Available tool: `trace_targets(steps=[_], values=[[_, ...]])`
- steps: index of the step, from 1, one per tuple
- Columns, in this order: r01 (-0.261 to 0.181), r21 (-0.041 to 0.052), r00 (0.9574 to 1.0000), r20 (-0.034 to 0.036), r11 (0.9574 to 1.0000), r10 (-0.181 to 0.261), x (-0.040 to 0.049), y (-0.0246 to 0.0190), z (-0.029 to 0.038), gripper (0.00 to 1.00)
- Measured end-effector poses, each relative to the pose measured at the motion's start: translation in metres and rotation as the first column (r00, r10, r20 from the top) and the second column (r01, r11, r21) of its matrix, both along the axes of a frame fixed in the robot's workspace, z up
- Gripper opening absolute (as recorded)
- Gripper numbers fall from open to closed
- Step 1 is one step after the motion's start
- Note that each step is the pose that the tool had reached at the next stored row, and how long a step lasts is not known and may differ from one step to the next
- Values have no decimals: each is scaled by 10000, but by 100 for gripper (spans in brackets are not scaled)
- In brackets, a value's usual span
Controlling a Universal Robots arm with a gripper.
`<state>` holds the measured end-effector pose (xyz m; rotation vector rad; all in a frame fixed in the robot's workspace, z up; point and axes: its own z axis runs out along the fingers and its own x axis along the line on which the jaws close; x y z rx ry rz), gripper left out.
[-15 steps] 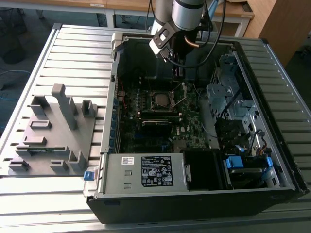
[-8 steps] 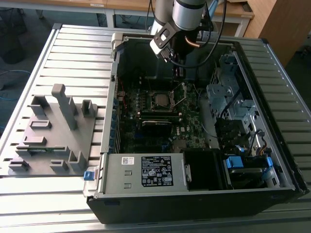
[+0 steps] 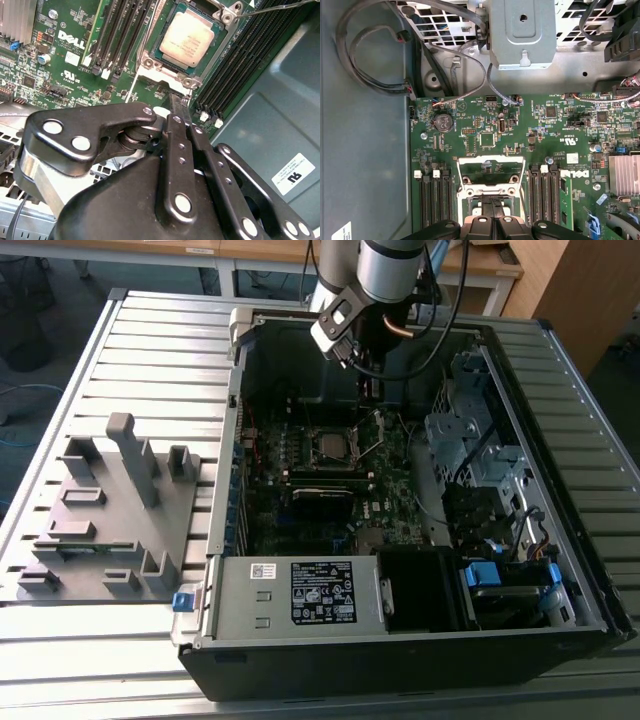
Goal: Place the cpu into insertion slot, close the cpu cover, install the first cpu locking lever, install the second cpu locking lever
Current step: 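Close the cpu cover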
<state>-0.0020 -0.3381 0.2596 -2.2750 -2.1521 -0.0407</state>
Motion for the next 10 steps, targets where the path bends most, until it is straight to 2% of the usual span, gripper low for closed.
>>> trace_targets(steps=[10], values=[[0,0,10000,0,10000,0,42,0,-3,10]])
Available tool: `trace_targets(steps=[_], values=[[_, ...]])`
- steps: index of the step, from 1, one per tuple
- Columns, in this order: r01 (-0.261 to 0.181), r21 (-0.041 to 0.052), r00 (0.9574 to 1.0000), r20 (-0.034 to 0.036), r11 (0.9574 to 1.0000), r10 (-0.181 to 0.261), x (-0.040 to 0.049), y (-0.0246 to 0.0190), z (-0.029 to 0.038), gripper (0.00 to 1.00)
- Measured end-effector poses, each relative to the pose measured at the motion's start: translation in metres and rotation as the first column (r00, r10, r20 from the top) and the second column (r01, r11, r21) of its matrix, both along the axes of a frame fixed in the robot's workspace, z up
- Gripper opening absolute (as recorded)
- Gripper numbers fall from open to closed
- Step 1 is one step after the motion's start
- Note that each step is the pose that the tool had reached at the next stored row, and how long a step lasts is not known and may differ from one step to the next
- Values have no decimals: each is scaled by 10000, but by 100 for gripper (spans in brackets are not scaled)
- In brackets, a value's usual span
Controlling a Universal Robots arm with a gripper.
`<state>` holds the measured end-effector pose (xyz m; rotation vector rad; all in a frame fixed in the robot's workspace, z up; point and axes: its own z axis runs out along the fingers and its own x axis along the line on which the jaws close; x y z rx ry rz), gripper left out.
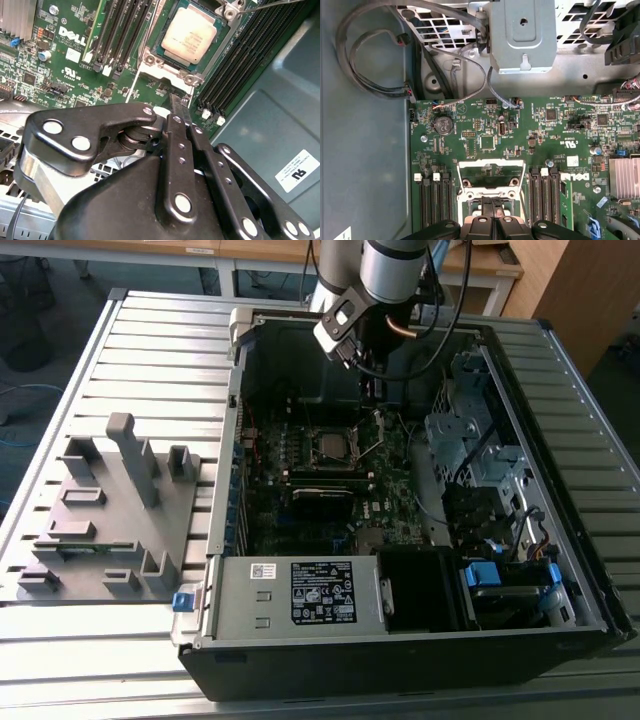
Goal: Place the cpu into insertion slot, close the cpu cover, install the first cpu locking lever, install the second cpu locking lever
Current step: 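Close the cpu cover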
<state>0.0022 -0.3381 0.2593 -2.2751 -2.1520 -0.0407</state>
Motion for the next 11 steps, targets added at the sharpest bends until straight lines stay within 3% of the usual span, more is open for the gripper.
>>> trace_targets(steps=[11], values=[[0,1,10000,0,10000,0,90,3,-3,10]])
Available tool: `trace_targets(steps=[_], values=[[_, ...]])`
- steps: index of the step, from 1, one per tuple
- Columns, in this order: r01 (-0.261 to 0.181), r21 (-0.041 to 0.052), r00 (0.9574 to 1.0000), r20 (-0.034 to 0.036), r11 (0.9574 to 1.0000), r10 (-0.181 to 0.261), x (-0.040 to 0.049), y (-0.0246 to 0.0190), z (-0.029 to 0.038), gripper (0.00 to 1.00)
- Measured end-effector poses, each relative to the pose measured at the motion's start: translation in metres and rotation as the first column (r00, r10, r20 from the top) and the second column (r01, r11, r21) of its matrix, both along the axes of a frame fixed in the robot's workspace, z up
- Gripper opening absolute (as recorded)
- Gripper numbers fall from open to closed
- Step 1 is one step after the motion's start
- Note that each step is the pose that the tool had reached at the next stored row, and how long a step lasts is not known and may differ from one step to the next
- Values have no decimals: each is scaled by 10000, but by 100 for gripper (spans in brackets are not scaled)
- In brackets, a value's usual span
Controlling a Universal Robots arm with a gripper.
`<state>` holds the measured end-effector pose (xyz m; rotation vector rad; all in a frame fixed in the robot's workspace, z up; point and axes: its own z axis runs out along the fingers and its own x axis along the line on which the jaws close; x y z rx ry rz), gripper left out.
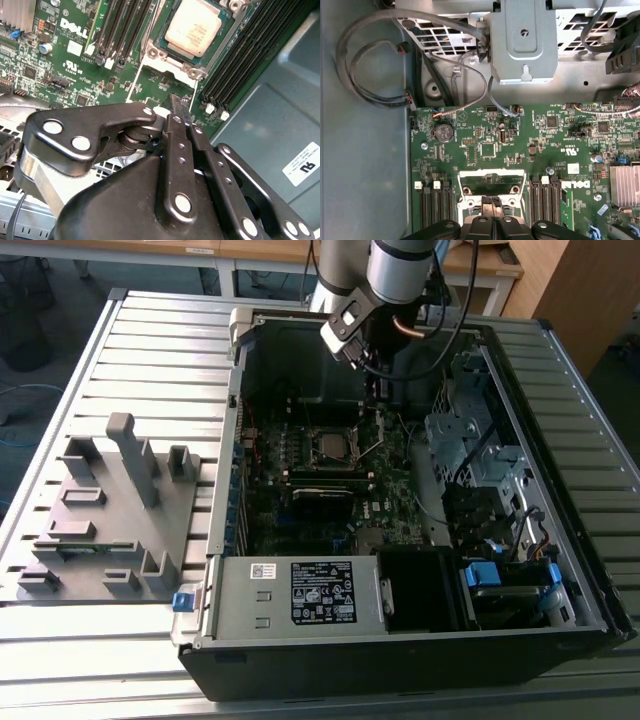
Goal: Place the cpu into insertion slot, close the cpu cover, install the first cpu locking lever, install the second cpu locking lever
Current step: 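Close the cpu cover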
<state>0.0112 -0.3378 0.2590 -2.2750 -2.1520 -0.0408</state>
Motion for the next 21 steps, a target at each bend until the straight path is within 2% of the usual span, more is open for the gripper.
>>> trace_targets(steps=[21], values=[[0,0,10000,0,10000,0,321,10,-16,10]])
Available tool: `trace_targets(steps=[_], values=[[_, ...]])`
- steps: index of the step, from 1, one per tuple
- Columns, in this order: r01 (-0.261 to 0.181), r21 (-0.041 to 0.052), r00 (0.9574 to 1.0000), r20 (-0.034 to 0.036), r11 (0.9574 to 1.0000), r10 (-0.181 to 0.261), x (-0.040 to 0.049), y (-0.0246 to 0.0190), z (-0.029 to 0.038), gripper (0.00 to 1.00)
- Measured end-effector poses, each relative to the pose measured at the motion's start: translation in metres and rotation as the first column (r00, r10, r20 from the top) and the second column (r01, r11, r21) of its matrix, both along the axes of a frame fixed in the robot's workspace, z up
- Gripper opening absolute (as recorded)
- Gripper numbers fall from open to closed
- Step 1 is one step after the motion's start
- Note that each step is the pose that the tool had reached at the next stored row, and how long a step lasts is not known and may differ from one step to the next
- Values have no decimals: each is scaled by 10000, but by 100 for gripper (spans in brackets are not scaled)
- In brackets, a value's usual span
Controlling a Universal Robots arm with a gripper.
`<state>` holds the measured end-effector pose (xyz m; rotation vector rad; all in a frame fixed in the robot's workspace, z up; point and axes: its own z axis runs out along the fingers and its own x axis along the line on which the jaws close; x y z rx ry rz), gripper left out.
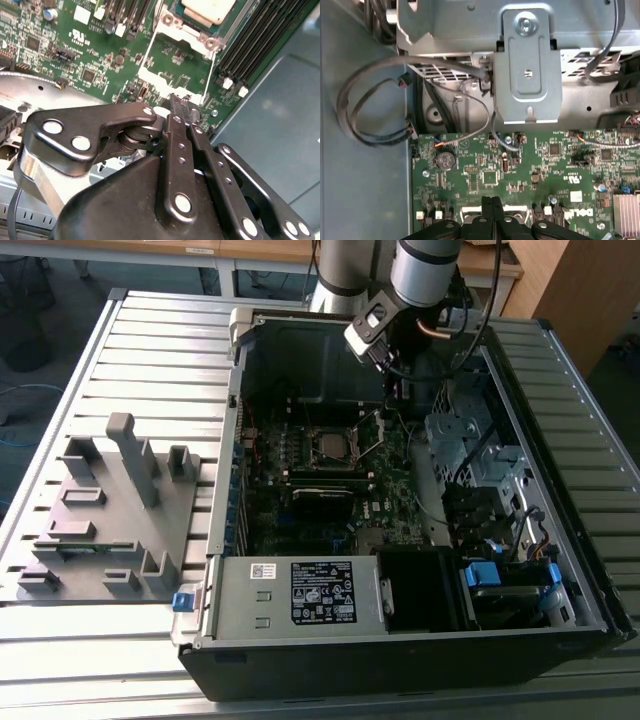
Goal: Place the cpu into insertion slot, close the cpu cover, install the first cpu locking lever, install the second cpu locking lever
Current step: 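Close the cpu cover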
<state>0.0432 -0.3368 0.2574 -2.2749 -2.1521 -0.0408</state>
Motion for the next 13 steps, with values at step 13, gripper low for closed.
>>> trace_targets(steps=[13], values=[[0,0,10000,0,10000,0,114,8,-39,10]])
